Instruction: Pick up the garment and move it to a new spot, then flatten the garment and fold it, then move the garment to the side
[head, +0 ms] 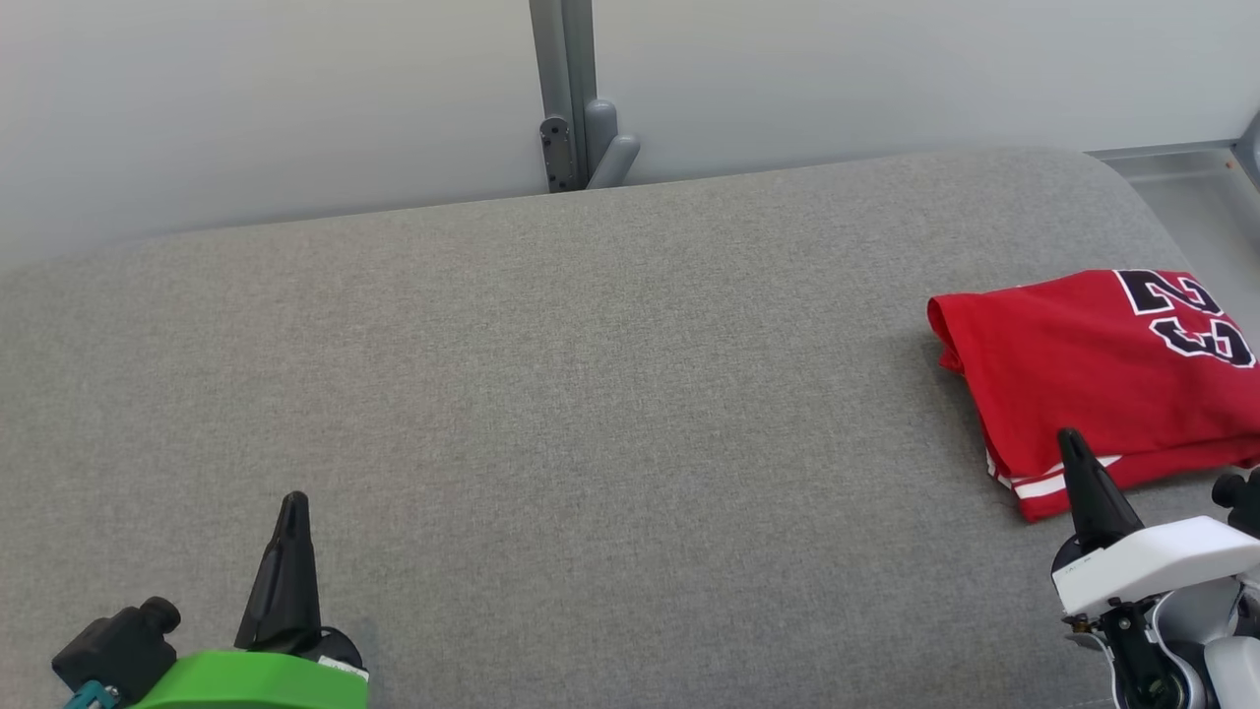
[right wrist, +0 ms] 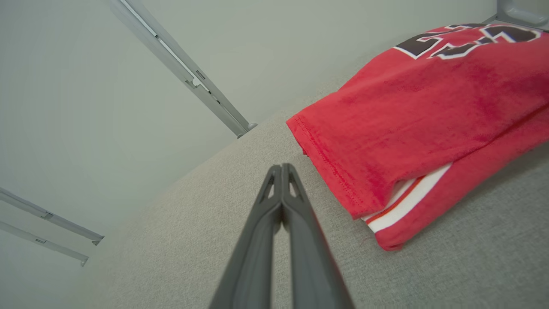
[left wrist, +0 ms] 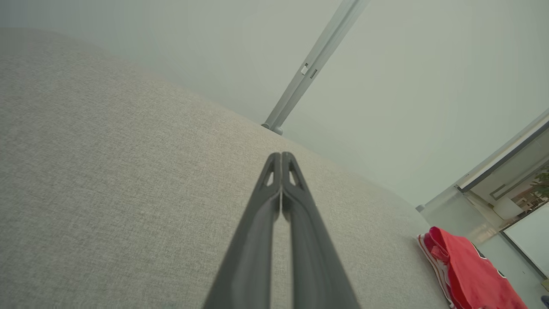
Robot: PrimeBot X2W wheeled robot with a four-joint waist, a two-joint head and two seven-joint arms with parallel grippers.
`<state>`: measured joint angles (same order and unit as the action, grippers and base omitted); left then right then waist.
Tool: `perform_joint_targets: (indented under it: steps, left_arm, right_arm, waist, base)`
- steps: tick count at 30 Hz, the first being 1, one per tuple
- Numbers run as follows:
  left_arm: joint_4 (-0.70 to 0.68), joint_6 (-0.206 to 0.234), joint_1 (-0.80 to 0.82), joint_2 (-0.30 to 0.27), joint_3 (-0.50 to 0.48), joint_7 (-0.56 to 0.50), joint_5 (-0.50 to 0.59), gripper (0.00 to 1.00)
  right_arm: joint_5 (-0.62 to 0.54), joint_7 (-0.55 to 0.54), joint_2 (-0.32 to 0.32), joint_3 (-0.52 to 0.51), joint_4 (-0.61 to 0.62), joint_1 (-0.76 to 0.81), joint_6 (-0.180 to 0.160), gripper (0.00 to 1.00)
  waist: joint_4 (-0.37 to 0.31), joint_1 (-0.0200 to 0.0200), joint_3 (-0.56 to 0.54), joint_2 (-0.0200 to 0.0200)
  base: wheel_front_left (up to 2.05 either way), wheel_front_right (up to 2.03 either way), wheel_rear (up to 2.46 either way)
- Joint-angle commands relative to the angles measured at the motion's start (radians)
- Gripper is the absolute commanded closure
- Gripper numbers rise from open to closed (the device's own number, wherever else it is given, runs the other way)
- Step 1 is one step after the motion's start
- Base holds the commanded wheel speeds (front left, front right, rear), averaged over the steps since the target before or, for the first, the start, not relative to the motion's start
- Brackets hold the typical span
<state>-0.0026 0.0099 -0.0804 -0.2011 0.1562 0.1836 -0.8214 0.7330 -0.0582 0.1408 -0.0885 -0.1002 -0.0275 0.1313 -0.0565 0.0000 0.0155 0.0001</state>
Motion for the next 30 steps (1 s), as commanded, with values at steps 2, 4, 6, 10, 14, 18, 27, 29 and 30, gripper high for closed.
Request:
perform_joint_targets:
  steps: [2,4,6,10,14,18,27,29,30]
  left_arm:
    - [-0.007,-0.01,0.018,0.003,-0.007,0.007,-0.049,1.0]
    - [-0.006,-0.012,0.018,0.005,-0.007,0.008,-0.06,1.0]
    - [-0.004,-0.016,0.019,0.01,-0.007,0.01,-0.084,1.0]
    - [0.001,-0.024,0.02,0.018,-0.007,0.012,-0.129,1.0]
    - [0.006,-0.033,0.022,0.03,-0.007,0.014,-0.183,1.0]
    - [0.01,-0.041,0.023,0.038,-0.006,0.017,-0.227,1.0]
    - [0.019,-0.056,0.025,0.055,-0.006,0.023,-0.313,1.0]
    - [0.02,-0.058,0.025,0.059,-0.006,0.022,-0.332,1.0]
    - [0.021,-0.06,0.026,0.061,-0.006,0.022,-0.342,1.0]
  right_arm:
    - [0.055,-0.018,0.005,-0.017,-0.001,-0.032,0.0,1.0]
    - [0.068,-0.023,0.005,-0.02,-0.004,-0.033,0.0,1.0]
    - [0.095,-0.033,0.004,-0.026,-0.01,-0.036,0.0,1.0]
    - [0.147,-0.052,0.001,-0.038,-0.023,-0.042,0.0,1.0]
    - [0.208,-0.075,-0.002,-0.053,-0.038,-0.05,0.0,1.0]
    - [0.255,-0.093,-0.004,-0.065,-0.049,-0.055,0.0,1.0]
    - [0.354,-0.132,-0.009,-0.089,-0.073,-0.067,0.0,1.0]
    - [0.374,-0.14,-0.01,-0.095,-0.079,-0.07,0.0,1.0]
    - [0.385,-0.144,-0.011,-0.098,-0.081,-0.071,0.0,1.0]
  waist:
    - [0.002,0.0,0.0,-0.0001]
    - [0.002,0.0,-0.001,-0.0001]
    - [0.003,0.0,-0.001,-0.0001]
    - [0.006,0.0,-0.001,-0.0001]
    - [0.009,0.0,-0.002,-0.0001]
    - [0.011,0.0,-0.003,-0.0001]
    - [0.016,0.0,-0.004,-0.0001]
    - [0.017,0.0,-0.004,-0.0001]
    - [0.018,0.0,-0.005,-0.0001]
  base:
    - [0.0,0.0,0.0]
    - [0.0,0.0,0.0]
    - [0.0,0.0,0.0]
    - [0.0,0.0,0.0]
    - [0.0,0.0,0.0]
    - [0.0,0.0,0.0]
    - [0.0,0.0,0.0]
    - [0.0,0.0,0.0]
    - [0.0,0.0,0.0]
